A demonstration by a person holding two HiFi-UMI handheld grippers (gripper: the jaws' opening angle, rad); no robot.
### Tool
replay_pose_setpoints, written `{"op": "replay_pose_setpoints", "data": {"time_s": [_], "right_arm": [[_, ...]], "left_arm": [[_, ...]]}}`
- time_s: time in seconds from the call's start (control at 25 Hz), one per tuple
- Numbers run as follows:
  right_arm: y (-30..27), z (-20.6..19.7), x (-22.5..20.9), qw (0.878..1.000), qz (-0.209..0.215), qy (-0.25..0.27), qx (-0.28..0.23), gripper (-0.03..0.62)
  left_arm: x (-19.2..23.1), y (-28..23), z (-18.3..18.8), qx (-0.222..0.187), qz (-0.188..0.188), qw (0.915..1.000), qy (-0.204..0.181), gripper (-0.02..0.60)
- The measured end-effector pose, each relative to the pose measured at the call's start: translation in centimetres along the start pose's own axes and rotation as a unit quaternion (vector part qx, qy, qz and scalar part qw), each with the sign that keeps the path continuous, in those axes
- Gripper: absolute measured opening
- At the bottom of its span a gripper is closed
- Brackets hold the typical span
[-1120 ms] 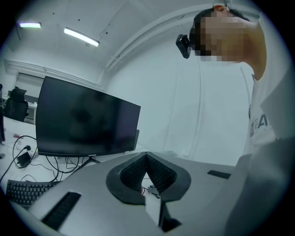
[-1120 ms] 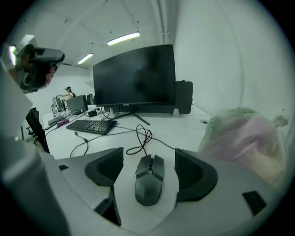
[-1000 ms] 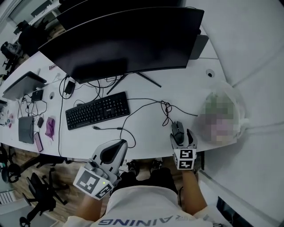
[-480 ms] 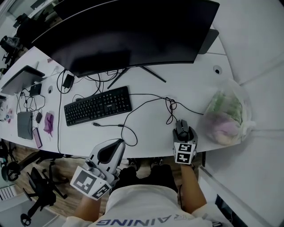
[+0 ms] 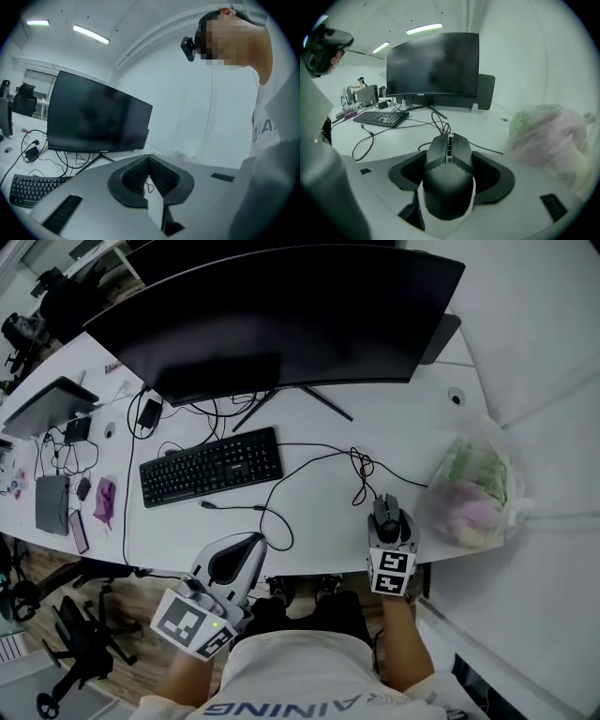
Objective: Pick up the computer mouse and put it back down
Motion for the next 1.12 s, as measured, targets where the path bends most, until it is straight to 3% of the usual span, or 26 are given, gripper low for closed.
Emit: {"op": "replay_pose_setpoints", "data": {"time_s": [0.48, 1.12], "right_arm": [[8.3, 10.8, -2.1, 0.989, -0.046, -0.015, -0.142, 0.307], [18.1, 21.5, -3.6, 0.955, -0.085, 0.015, -0.285, 0.305]], "left_arm": [[-1.2, 3.2, 3.8, -0.058, -0.027, 0.9978, -0.018, 0.005], [-2.3, 6.5, 8.7, -0.142, -0.055, 0.9869, -0.053, 0.005]]}}
Point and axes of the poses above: the fingertips, and each gripper's own axes: y backward along the fingers, x to its left, z out of its top, the point moved 4 cm from there along y, backward along the fingers, and after that the axes turned 14 degrees about y, right-handed, at the moved point
